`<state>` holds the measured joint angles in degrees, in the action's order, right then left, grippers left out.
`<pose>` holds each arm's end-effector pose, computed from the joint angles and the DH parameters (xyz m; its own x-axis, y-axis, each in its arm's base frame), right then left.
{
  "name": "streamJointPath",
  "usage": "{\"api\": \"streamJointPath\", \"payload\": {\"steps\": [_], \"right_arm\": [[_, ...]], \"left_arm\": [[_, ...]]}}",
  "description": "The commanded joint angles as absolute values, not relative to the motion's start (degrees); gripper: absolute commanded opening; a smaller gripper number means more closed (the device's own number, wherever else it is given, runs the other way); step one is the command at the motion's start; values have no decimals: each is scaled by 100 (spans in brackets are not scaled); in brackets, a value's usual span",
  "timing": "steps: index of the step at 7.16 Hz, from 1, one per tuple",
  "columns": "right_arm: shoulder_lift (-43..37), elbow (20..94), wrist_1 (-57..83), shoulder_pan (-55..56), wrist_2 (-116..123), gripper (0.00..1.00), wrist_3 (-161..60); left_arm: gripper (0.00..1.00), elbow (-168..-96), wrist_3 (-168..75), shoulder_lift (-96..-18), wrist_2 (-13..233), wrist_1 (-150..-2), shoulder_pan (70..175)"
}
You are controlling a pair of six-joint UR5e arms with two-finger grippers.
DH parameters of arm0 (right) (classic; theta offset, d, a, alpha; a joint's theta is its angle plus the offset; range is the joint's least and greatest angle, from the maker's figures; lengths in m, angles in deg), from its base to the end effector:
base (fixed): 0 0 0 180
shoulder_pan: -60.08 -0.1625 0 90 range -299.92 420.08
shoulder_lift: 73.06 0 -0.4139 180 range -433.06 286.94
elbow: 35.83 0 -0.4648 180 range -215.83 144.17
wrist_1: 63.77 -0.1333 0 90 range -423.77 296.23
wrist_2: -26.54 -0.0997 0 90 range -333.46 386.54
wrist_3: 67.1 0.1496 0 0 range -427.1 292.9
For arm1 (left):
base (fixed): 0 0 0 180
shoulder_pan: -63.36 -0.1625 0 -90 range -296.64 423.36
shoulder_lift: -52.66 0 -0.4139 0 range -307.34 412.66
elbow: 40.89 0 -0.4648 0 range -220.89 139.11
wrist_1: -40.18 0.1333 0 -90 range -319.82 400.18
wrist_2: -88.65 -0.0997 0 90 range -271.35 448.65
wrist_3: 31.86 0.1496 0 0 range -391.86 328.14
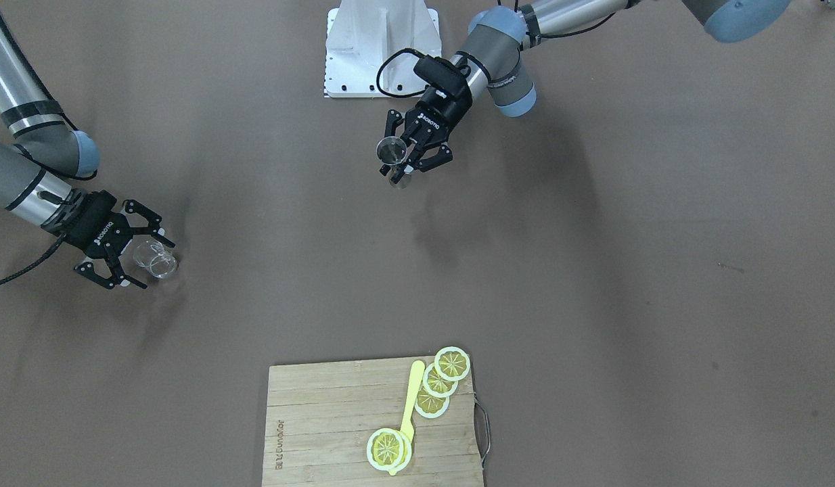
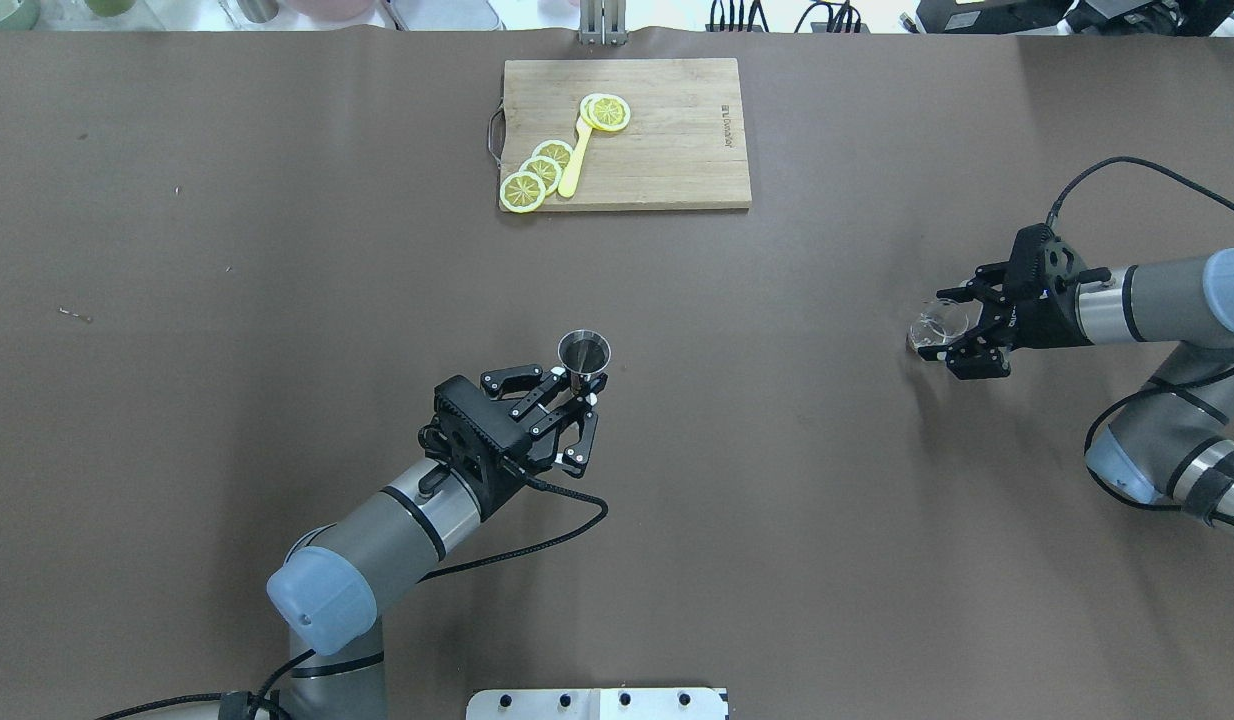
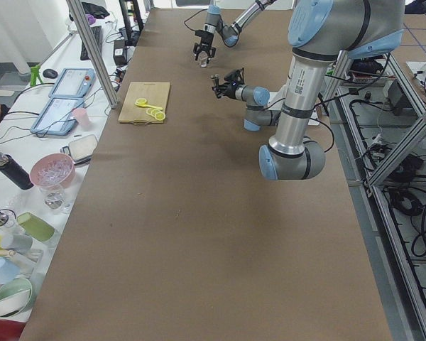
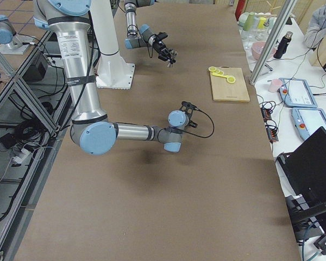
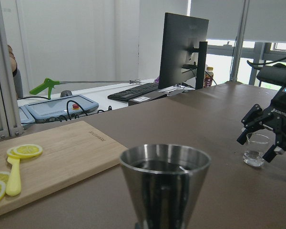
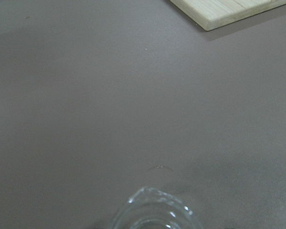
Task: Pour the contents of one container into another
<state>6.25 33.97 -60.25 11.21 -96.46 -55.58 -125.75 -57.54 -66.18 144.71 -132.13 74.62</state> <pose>-0.4082 -0.5462 0.5772 0.3066 -0.8982 0.3149 0.0889 0.3564 0.9301 0.6609 -0.3527 0.2082 0.5031 0.6622 -0.5553 0.5421 0.2586 0.7995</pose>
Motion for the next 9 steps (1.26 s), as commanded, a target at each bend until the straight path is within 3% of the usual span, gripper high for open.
{"api": "streamJointPath", "payload": {"steps": [1, 3, 9], "right_arm": [[622, 3386, -6025, 1131, -9651, 84, -5550], [631, 3386, -6043, 1131, -9651, 79, -5549], [631, 3369, -6043, 1131, -9651, 78, -5558]], "left_arm": [[0, -12509, -5534, -6625, 14438, -13446, 7461], [0, -12536, -5237, -6652, 14647, -13446, 7618], [0, -12448, -5050, -6819, 15587, -13367, 7961]]}}
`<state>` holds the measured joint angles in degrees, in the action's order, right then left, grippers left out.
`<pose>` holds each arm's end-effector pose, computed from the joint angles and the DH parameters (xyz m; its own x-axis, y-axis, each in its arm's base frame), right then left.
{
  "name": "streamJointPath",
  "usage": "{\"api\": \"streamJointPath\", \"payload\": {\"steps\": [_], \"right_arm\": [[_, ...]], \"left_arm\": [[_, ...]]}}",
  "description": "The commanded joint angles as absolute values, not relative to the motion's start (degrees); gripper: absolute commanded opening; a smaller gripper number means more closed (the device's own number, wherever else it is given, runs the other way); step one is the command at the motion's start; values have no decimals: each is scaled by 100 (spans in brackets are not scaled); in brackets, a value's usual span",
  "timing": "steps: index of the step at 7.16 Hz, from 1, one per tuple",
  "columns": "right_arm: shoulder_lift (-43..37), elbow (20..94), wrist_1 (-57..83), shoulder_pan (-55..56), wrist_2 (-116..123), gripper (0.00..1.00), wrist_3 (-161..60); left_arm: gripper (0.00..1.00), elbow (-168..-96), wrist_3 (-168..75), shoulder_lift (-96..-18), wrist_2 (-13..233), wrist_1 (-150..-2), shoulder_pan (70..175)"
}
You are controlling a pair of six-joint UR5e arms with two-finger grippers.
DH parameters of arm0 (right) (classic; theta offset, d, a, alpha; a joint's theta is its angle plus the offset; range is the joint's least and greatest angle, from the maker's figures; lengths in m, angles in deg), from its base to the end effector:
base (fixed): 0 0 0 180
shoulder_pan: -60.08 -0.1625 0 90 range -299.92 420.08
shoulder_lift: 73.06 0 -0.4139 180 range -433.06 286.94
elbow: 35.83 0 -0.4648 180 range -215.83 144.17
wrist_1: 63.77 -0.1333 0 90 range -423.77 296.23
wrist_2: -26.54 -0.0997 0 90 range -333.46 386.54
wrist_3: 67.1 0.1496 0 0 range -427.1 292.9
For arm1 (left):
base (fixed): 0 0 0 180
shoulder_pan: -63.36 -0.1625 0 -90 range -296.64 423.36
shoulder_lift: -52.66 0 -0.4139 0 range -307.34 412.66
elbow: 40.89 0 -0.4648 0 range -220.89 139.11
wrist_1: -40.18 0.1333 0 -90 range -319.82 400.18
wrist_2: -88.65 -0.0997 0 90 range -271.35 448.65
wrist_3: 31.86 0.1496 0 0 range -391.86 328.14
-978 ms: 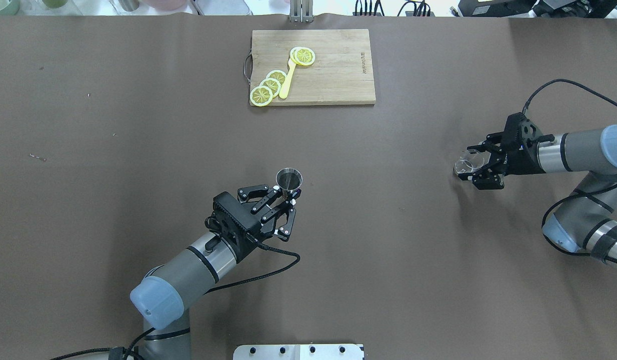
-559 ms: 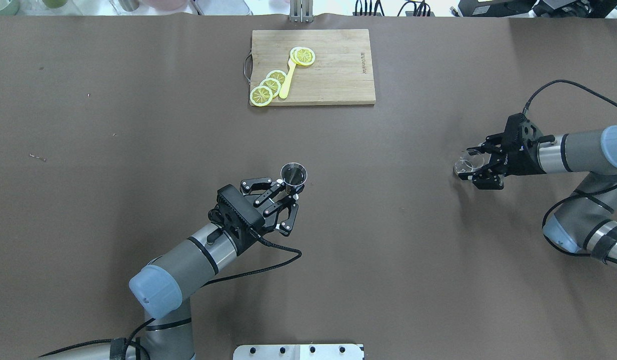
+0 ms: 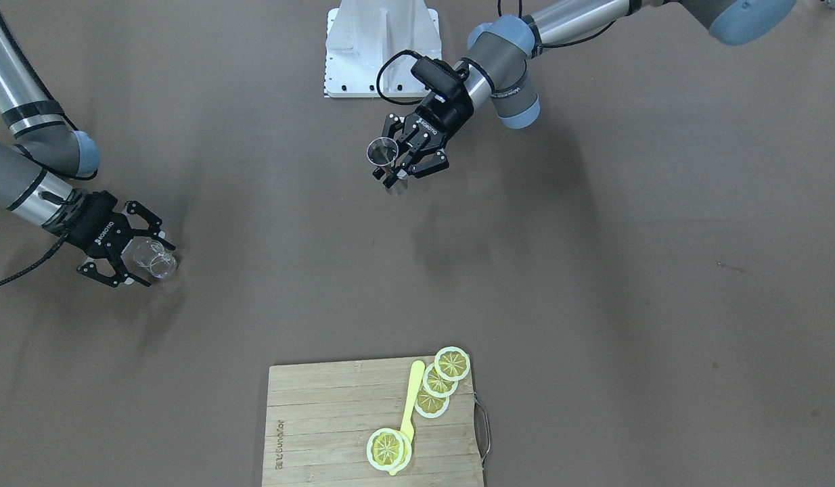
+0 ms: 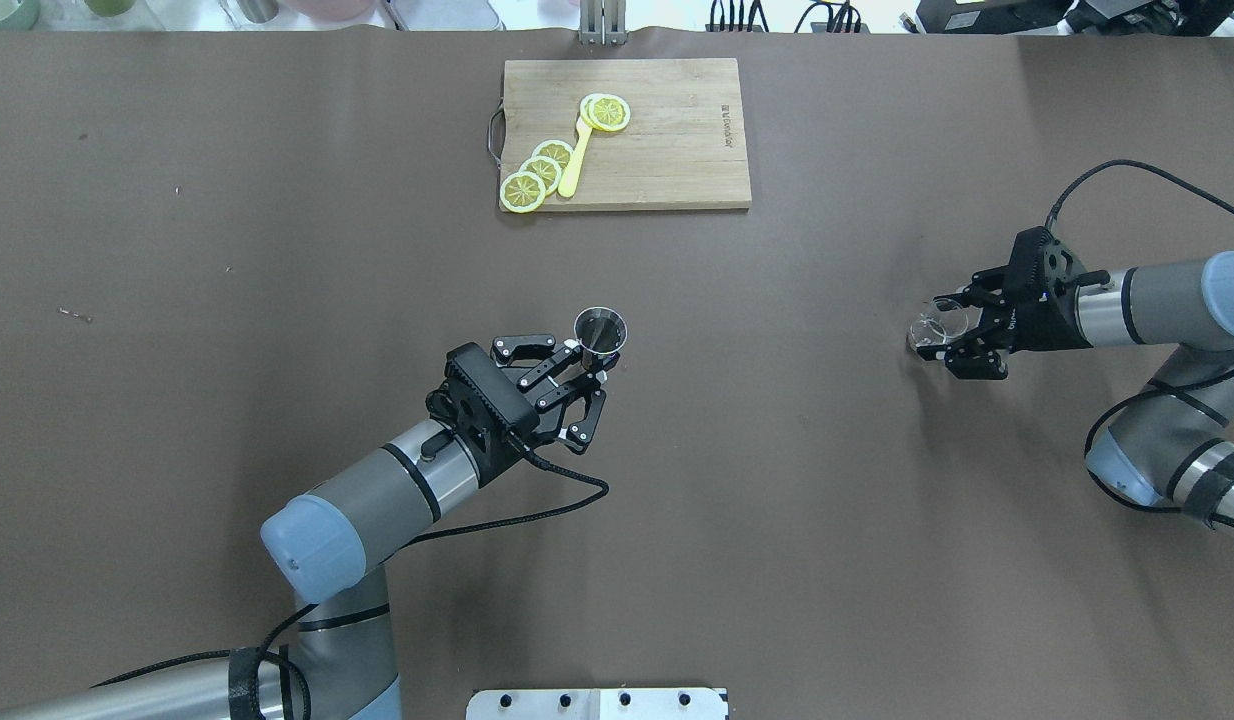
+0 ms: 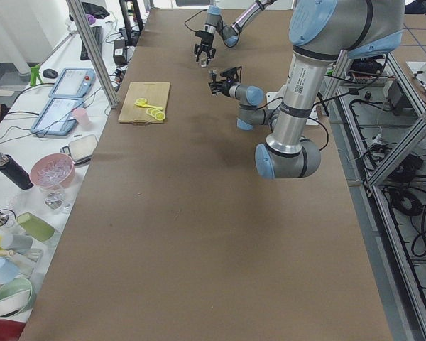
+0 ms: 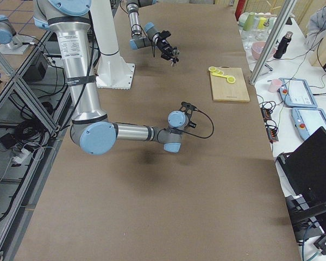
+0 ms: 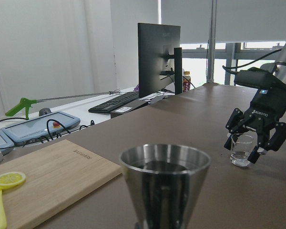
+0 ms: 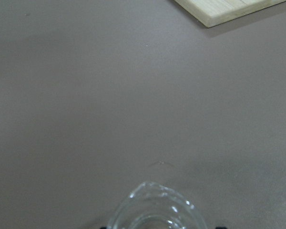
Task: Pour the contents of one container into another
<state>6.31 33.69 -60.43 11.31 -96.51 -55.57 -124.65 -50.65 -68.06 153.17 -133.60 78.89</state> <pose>-0.4087 -0.5448 0.5804 0.3048 -0.8983 0.3165 0.0913 0.3584 0.9291 0.6518 -0.3863 0.1887 0.5042 0.7469 -0.4335 0.4904 0.1655 0.8556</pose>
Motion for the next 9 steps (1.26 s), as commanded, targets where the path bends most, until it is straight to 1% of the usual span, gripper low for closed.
{"api": "streamJointPath", "payload": {"steps": [1, 3, 9], "right_arm": [[631, 3369, -6034, 1131, -9651, 77, -5558], [622, 3378, -6034, 1131, -9651, 77, -5558], [622, 3369, -6034, 1183, -9616, 73, -5558]], "left_arm": [[0, -12448, -5050, -6845, 15676, -13367, 7971], [0, -12334, -5050, -6994, 15931, -13402, 7979], [0, -12132, -5094, -7171, 16248, -13622, 8006]]}}
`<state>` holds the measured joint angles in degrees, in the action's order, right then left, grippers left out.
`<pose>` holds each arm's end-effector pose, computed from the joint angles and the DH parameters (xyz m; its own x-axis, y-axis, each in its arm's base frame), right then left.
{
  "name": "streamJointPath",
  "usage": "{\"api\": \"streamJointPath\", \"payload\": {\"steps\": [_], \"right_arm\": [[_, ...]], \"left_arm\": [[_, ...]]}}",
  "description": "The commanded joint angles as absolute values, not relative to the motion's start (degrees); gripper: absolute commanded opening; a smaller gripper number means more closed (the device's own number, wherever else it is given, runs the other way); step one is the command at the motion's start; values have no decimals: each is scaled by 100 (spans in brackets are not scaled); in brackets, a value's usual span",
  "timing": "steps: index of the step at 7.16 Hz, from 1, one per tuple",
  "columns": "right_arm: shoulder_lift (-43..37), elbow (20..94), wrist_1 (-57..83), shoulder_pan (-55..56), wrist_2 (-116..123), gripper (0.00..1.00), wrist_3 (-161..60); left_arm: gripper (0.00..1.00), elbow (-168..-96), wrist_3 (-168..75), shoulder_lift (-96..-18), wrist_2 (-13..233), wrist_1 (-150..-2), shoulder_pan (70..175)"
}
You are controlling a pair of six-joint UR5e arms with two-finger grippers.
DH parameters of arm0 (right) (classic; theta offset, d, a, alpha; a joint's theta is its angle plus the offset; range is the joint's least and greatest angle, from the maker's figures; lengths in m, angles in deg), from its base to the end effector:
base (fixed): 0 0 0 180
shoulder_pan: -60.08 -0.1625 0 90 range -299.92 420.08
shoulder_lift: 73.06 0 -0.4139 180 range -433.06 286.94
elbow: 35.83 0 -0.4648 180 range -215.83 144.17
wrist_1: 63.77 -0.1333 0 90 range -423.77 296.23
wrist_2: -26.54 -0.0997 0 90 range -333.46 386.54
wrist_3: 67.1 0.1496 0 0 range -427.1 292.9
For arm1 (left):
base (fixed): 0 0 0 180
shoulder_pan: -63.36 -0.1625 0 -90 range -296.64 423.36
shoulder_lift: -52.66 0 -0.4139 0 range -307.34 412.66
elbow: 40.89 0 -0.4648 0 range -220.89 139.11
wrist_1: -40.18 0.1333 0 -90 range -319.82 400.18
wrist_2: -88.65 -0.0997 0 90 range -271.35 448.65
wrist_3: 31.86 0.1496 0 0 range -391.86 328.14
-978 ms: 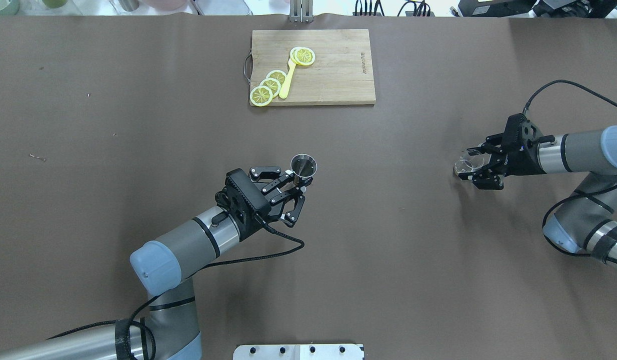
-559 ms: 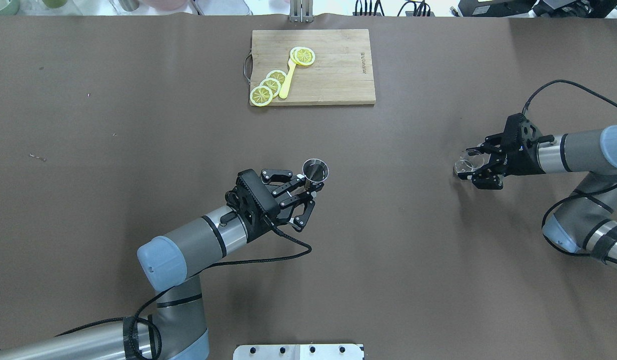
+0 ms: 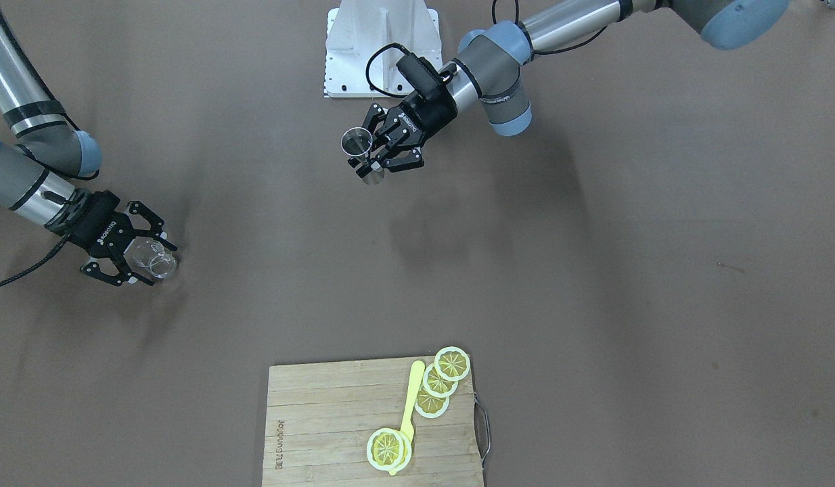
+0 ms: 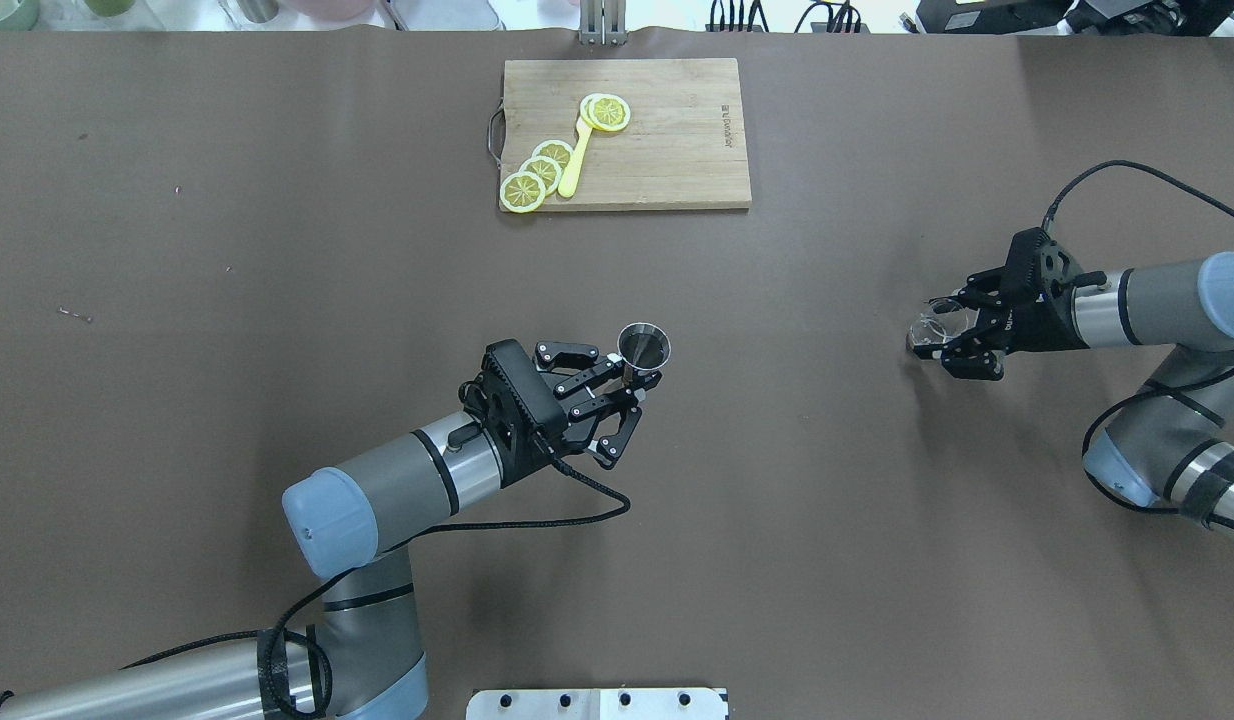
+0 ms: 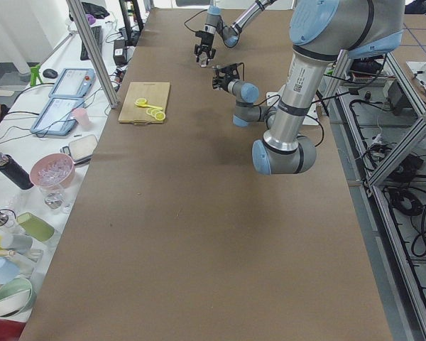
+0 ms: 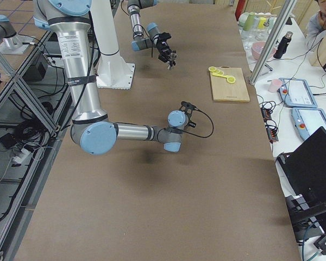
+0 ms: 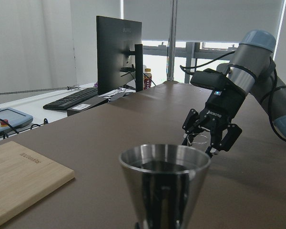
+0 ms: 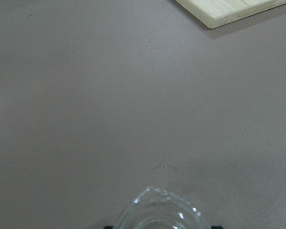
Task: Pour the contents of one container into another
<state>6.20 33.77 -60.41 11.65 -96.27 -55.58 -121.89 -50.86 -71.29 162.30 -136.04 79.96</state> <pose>-0.4123 -0.5436 0.5783 0.3027 -0.8998 0.3142 0.0909 0.3554 0.9303 0.6690 -0.3825 0.1650 0.3844 0.8321 -0.3997 0.4984 0.1774 0.8486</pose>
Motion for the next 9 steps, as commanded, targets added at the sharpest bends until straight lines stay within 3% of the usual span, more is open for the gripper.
{"api": "streamJointPath", "payload": {"steps": [1, 3, 5, 9], "right_arm": [[622, 3369, -6043, 1192, -9616, 73, -5558], [622, 3369, -6043, 1201, -9616, 72, -5558], [622, 3369, -6043, 1201, -9607, 62, -5558], [622, 3378, -6043, 1201, -9616, 34, -5558]], "left_arm": [[0, -12131, -5094, -7171, 16248, -13622, 8032], [0, -12131, -5102, -7171, 16257, -13639, 8067], [0, -12131, -5102, -7162, 16248, -13639, 8111], [0, -12061, -5190, -7144, 16266, -13701, 8164]]}}
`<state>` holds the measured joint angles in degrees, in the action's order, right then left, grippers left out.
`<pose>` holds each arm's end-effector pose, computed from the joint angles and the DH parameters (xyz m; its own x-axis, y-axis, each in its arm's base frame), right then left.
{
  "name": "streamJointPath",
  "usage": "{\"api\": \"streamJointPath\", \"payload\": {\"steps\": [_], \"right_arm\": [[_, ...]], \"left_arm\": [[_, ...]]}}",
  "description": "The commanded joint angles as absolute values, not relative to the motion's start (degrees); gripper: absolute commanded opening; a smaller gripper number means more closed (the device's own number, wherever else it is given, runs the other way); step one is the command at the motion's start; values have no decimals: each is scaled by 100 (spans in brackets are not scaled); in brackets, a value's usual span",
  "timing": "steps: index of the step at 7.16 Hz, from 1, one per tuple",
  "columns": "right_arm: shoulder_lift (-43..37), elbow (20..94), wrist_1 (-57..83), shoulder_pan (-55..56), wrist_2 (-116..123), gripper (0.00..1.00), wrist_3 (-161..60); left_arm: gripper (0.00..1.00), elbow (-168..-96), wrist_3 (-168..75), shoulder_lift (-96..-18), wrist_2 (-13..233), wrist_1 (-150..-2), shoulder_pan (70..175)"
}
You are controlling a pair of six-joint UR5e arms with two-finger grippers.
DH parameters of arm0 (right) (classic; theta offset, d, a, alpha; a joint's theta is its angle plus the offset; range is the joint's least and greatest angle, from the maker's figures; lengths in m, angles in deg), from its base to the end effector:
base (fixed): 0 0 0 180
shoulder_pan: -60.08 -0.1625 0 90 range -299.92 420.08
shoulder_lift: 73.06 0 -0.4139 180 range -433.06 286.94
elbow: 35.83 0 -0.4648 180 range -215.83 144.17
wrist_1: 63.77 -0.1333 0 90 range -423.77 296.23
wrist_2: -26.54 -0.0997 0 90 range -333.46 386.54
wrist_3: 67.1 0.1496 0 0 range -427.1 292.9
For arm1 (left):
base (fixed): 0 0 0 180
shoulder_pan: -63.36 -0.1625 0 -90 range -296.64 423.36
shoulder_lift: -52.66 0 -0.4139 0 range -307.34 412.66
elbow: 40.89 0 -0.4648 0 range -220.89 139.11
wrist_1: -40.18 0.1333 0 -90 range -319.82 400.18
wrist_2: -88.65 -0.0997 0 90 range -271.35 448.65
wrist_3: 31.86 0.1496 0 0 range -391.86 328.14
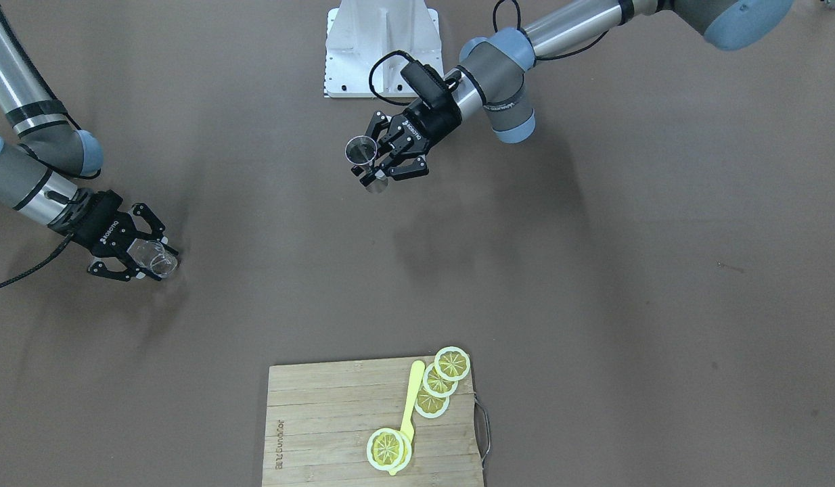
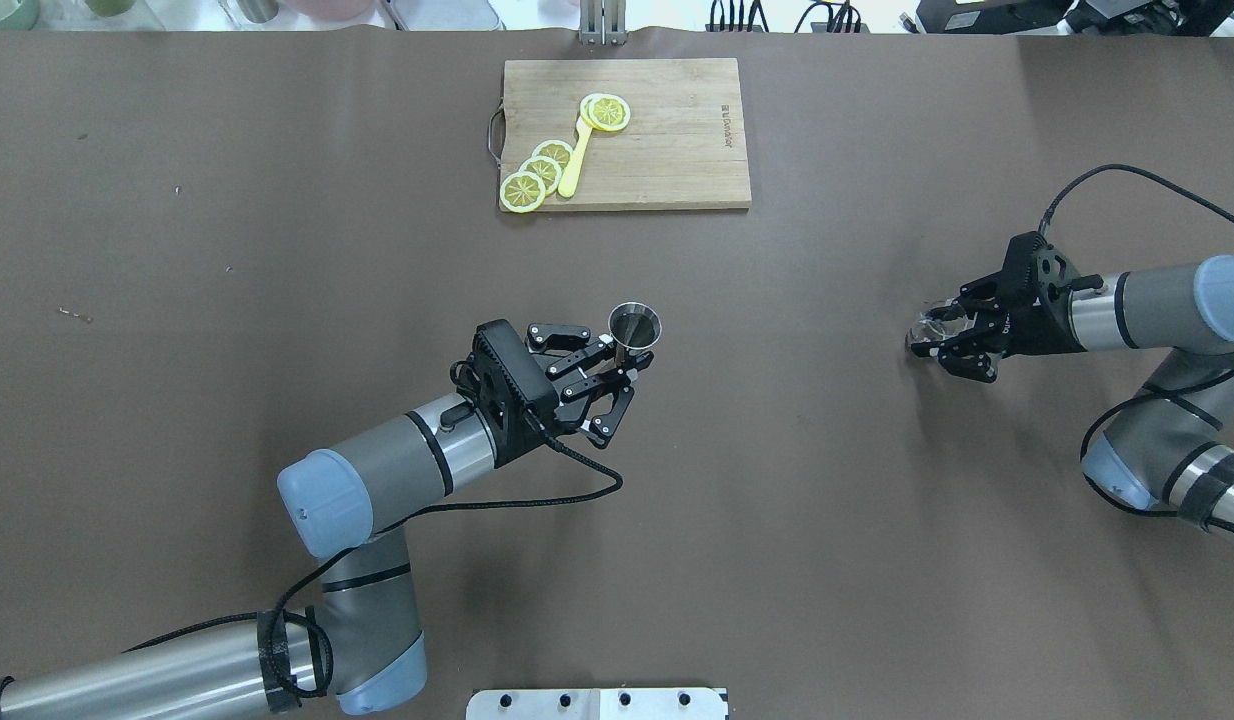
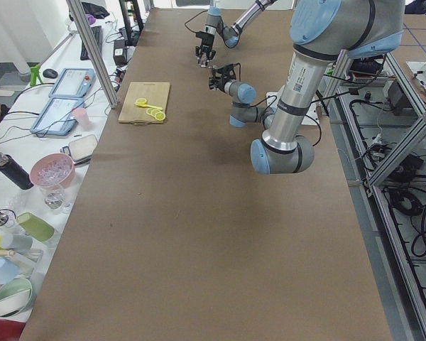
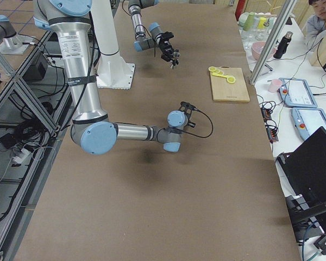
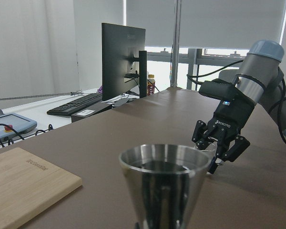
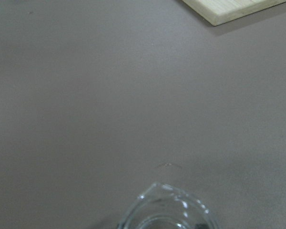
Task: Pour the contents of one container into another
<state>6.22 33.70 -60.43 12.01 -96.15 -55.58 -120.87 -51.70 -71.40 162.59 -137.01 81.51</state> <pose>-0.4155 -0.5412 0.5793 0.2993 -0.9009 0.3144 0.0935 0.3556 0.9300 0.6623 -0.4009 0.1711 0.3953 0.8217 -0.4106 0.5084 0.1766 0.8428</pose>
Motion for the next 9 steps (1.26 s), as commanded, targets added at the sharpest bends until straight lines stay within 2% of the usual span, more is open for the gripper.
{"api": "streamJointPath", "payload": {"steps": [1, 4, 5, 6, 9], "right_arm": [[622, 3412, -6034, 1201, -9624, 31, -5558], [561, 3806, -5825, 1166, -9738, 19, -5419], [526, 4078, -5536, 1131, -9861, 12, -5418], [508, 4446, -5159, 1113, -9914, 0, -5418], [499, 5763, -3859, 1122, -10247, 0, -5505]], "left_arm": [[0, -12052, -5199, -7153, 16257, -13684, 8155], [0, -11947, -5251, -7197, 16266, -13675, 8182], [0, -11842, -5252, -7293, 16275, -13666, 8190], [0, -11746, -5252, -7381, 16275, -13614, 8190], [0, -11674, -5243, -7470, 16354, -13552, 8234]]}}
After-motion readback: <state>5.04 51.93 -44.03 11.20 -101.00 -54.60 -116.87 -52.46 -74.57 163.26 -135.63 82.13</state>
